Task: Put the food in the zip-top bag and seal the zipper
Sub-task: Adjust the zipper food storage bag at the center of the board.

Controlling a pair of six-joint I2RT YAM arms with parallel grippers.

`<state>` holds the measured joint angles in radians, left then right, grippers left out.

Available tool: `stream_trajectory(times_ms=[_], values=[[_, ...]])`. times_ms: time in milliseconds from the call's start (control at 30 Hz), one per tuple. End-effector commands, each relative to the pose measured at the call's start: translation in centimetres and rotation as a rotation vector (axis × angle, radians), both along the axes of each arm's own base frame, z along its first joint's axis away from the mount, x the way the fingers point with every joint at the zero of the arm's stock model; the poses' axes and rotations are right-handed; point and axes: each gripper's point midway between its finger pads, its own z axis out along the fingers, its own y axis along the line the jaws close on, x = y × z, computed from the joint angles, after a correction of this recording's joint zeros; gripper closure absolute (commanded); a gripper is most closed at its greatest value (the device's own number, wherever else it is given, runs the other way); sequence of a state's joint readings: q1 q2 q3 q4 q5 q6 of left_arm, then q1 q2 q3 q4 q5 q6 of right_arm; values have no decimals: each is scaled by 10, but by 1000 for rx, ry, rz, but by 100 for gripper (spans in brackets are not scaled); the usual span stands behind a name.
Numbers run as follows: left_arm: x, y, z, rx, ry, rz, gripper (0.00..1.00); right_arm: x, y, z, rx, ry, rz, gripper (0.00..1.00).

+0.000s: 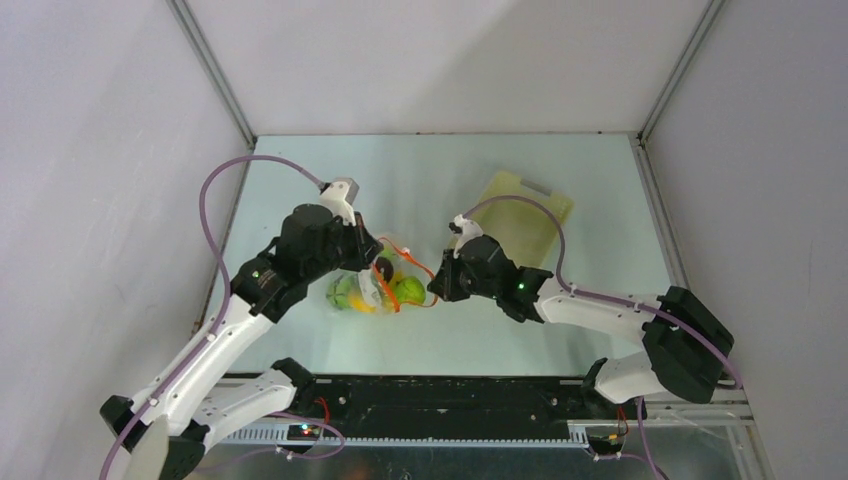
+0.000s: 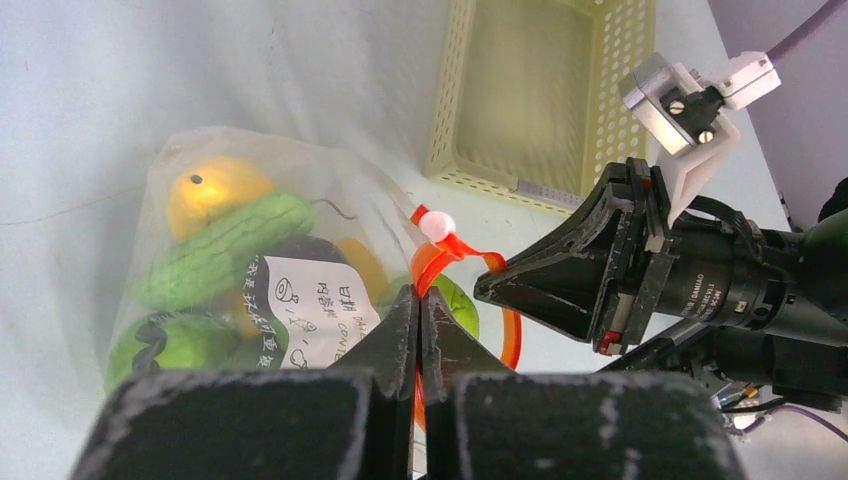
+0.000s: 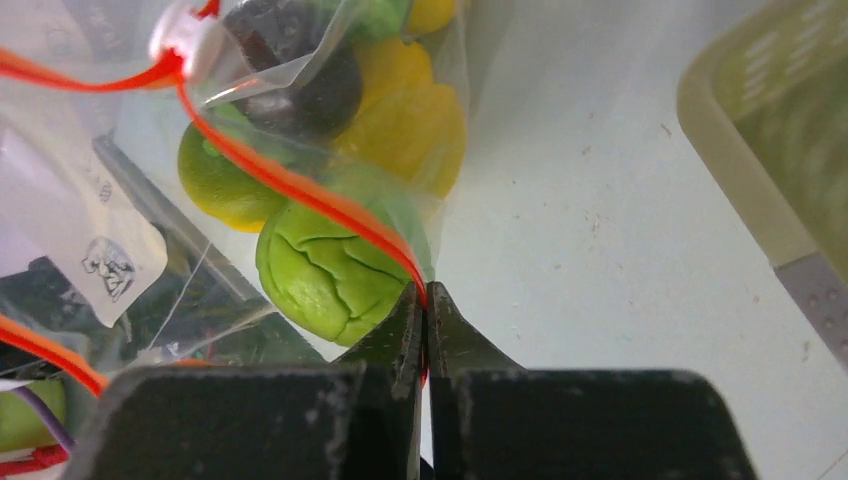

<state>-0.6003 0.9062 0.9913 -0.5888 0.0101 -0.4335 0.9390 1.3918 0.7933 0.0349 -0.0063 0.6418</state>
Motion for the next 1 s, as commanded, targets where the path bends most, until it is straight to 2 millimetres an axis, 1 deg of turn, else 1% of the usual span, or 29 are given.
stream_trajectory(times_ms=[0,33,67,100,133,167,200,233,267,300,333,367,400,433,467,533,567,600,633,767,833,967], values=[[3,-1,18,-23,-80,-10,100,7,26,56,137,-110,62,100],[3,-1,19,-26,-82,-9,100,5,28,69,162,-131,88,100],[3,-1,19,-28,-79,-7,100,2,30,76,170,-153,120,100],[2,-1,20,-34,-80,-5,100,0,31,90,192,-178,135,100],[2,-1,21,-46,-76,2,100,-3,32,98,198,-199,164,100],[1,-2,25,-61,-79,1,100,-5,31,113,213,-222,178,100],[-1,-3,28,-84,-73,2,100,-9,32,119,213,-241,214,100],[-4,-7,32,-107,-69,-14,100,-12,30,133,221,-257,229,100],[-10,-11,37,-143,-58,-35,100,-15,30,139,218,-279,262,100],[-12,-13,41,-166,-60,-43,100,-19,28,150,221,-290,279,100],[-18,-16,48,-205,-57,-56,100,-23,27,156,220,-305,306,100],[-19,-18,51,-227,-65,-62,100,-26,23,165,224,-313,317,100],[-26,-19,58,-263,-71,-72,100,-27,21,170,226,-323,327,100],[-27,-20,61,-283,-83,-74,100,-29,16,178,228,-327,327,100],[-33,-20,68,-311,-94,-81,100,-27,13,182,227,-335,322,100],[-39,-19,75,-342,-113,-85,100,-26,3,194,230,-348,312,100],[-42,-19,77,-357,-114,-84,100,-21,-3,192,221,-337,297,100],[-46,-19,79,-369,-120,-86,100,-24,-5,194,223,-328,305,100],[-48,-20,81,-387,-118,-86,100,-20,-9,195,226,-319,293,100],[-60,-30,82,-435,-113,-132,100,-31,-12,197,234,-313,359,100],[-65,-39,79,-440,-110,-161,100,-33,-12,194,220,-329,392,100],[-70,-63,67,-410,-79,-216,100,-31,-7,180,185,-338,444,100]])
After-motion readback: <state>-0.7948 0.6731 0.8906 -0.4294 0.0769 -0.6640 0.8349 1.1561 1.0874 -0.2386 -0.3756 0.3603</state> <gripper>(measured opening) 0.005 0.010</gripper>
